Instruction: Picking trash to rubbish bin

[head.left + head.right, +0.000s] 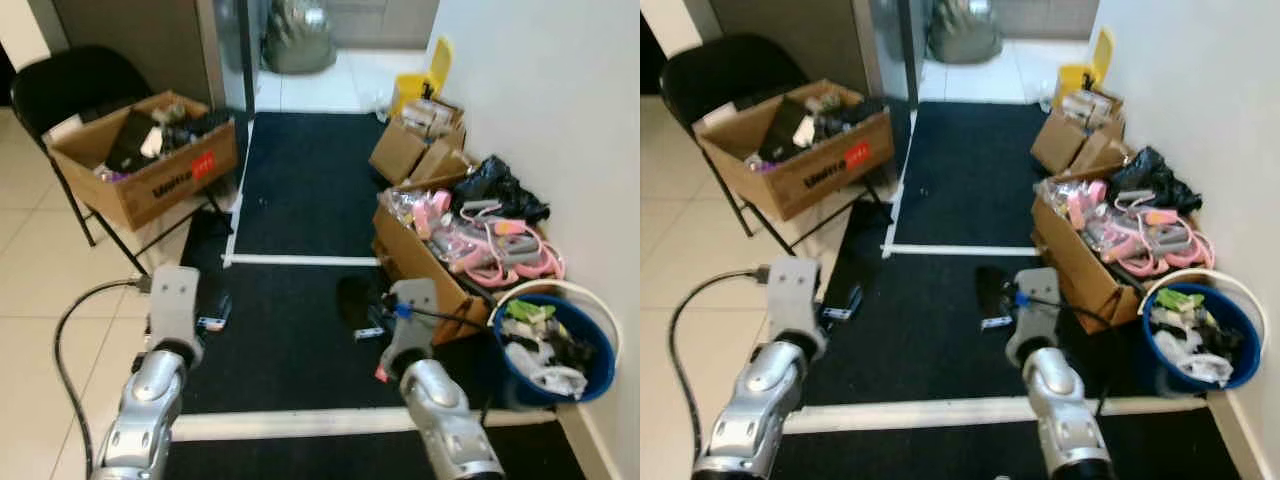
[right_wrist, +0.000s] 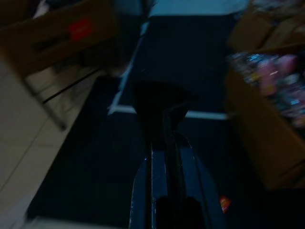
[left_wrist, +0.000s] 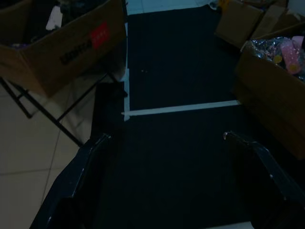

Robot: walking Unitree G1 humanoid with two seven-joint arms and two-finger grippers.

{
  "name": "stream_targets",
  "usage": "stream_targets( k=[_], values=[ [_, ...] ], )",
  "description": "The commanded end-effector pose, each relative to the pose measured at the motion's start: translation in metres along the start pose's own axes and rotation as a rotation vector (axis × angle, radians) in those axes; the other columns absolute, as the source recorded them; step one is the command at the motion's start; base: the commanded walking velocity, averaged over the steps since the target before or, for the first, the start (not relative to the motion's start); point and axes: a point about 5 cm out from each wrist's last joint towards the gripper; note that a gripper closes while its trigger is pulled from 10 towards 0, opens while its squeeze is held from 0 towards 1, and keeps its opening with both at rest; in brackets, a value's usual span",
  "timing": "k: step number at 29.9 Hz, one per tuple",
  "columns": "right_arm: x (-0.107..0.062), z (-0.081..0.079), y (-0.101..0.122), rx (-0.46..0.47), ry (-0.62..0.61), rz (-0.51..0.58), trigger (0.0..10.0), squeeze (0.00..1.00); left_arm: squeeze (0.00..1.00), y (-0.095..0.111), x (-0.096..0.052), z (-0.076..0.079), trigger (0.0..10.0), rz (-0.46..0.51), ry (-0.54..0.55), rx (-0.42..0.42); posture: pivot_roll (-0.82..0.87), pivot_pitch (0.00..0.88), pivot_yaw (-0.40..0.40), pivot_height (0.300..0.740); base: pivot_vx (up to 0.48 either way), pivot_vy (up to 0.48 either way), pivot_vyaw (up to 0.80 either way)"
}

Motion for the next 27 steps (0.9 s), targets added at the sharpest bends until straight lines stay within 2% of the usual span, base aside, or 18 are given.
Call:
stream_targets(
  k=[1, 27],
  values=[
    [-0.001, -0.002, -0.001, 0.027, -0.012, 0.005, 10.0, 0.00, 0.00, -0.006, -0.003, -0.005, 10.0, -0.030, 0.019, 0.010, -0.04, 0.112, -0.029, 0.740, 0.274, 0.000, 0.00],
    [0.003, 0.010, 0.000, 0.040, -0.104, 0.024, 10.0, 0.00, 0.00, -0.005, -0.003, -0.008, 10.0, -0.029, 0.009, 0.023, -0.03, 0.090, -0.023, 0.740, 0.276, 0.000, 0.00]
  ],
)
Point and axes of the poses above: a point about 5 cm out from each wrist's last joint towards the gripper, its own x axis pointing out of the wrist towards the gripper, its own y axis along the axis of the wrist's last joint, z = x × y, and after that the axes turned 13 degrees about -x, right-handed
